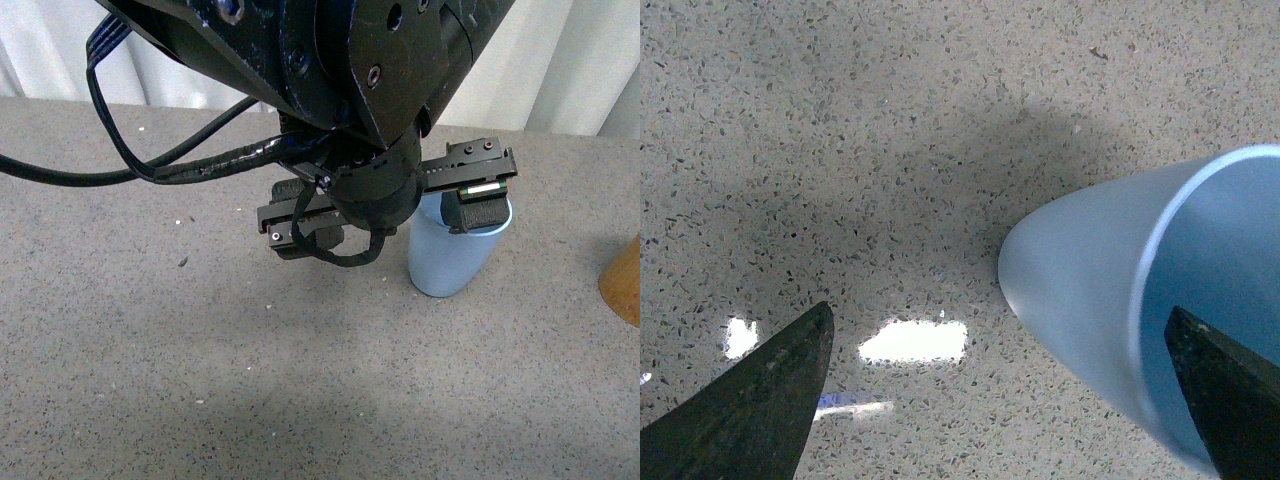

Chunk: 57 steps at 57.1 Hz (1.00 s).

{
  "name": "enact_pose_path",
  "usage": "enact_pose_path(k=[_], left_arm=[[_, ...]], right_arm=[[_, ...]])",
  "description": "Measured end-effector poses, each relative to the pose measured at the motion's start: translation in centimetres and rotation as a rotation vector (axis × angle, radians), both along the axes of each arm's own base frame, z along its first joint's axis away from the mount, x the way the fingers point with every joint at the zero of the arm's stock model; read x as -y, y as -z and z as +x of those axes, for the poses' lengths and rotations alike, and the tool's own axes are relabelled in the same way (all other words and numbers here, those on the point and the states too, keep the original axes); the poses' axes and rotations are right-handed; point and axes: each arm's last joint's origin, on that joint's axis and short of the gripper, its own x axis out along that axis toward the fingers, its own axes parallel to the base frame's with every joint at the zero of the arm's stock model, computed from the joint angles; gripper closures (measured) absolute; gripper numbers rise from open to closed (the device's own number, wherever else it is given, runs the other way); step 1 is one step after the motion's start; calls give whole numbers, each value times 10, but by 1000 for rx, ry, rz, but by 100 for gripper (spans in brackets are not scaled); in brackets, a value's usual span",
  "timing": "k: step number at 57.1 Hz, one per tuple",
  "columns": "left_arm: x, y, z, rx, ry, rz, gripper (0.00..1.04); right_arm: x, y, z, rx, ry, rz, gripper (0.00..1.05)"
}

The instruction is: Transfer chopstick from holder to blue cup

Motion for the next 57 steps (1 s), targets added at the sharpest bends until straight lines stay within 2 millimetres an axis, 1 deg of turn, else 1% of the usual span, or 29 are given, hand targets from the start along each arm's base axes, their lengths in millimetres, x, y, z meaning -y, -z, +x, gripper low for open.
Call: enact_pose_path(k=[6,13,19,22,29,30,32,35,36,37,38,39,40,41,42,43,44,46,48,49,53,54,56,57], left_arm=[[-1,-1,1,7,-4,-7,7],[-6,-7,2,18,-22,-14,7],[-16,-15,3,40,-60,-16,7],[-25,-20,4,54,-86,-21,7],[-43,-23,5,95,-128,-20,7],[-48,-20,5,189,-147,11,11],[-65,-13,1,408,-202,91,20],[-82,-8,-9,523,-210,142,26],[-92,-6,-16,581,-196,170,30],[-97,-6,-20,609,-194,177,31],[-109,-7,-30,679,-201,180,36],[-112,-7,-32,695,-202,180,37],[-122,-11,-41,754,-202,182,40],[-127,-13,-46,780,-200,191,42],[-139,-18,-56,840,-212,191,47],[-143,-21,-61,864,-217,190,48],[-152,-25,-70,905,-226,186,51],[-163,-31,-83,953,-237,183,56],[-169,-33,-90,973,-244,179,60],[-173,-34,-96,987,-243,179,64],[-184,-33,-111,996,-238,178,75],[-187,-30,-115,988,-232,181,80],[-199,-28,-124,970,-209,201,86],[-211,-24,-138,937,-154,209,91]], right_arm=[[0,0,0,0,0,0,9],[0,0,0,0,0,0,9],[0,0,0,0,0,0,9],[0,0,0,0,0,0,9],[0,0,0,0,0,0,9],[0,0,0,0,0,0,9],[0,0,0,0,0,0,9],[0,0,0,0,-1,0,9],[0,0,0,0,-1,0,9],[0,0,0,0,0,0,9],[0,0,0,0,0,0,9],[0,0,0,0,1,0,9],[0,0,0,0,1,0,9],[0,0,0,0,1,0,9],[0,0,0,0,1,0,9],[0,0,0,0,1,0,9],[0,0,0,0,1,0,9],[0,0,0,0,0,0,9],[0,0,0,0,1,0,9],[0,0,0,0,1,0,9],[0,0,0,0,-3,0,9],[0,0,0,0,-3,0,9],[0,0,0,0,-3,0,9],[0,0,0,0,-6,0,9]])
